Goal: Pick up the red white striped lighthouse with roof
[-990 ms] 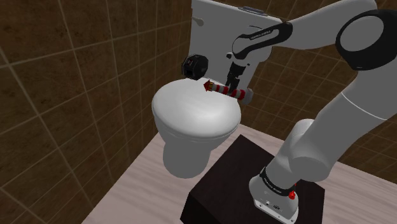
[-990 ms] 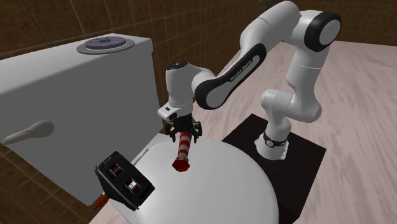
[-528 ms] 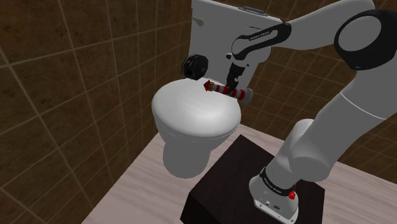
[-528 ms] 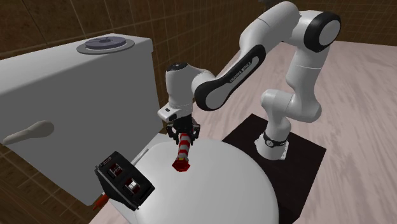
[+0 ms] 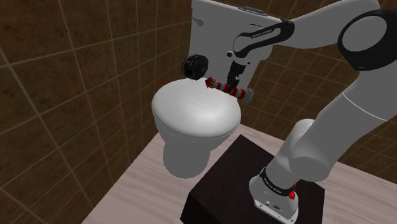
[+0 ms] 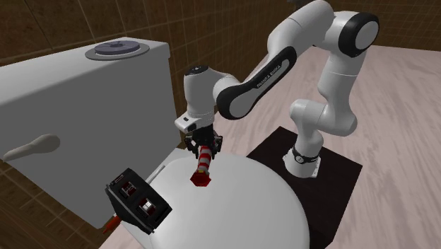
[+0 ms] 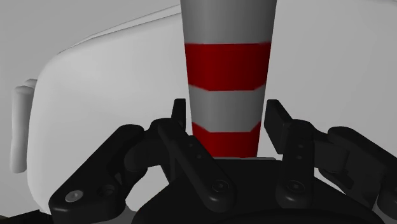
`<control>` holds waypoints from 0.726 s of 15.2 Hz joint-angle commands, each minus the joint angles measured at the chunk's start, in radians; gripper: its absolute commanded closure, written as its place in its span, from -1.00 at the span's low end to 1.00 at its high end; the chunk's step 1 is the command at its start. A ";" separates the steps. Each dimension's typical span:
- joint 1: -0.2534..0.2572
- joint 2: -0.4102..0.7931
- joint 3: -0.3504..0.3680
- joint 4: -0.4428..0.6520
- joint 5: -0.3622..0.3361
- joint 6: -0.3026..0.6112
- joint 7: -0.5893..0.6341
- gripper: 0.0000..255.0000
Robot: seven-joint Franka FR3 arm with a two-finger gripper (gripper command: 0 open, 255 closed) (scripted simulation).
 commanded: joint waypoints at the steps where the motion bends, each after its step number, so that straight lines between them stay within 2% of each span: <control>1: 0.000 -0.011 0.003 0.015 -0.008 -0.024 0.008 1.00; 11: -0.003 -0.071 0.024 0.103 -0.045 -0.160 0.045 1.00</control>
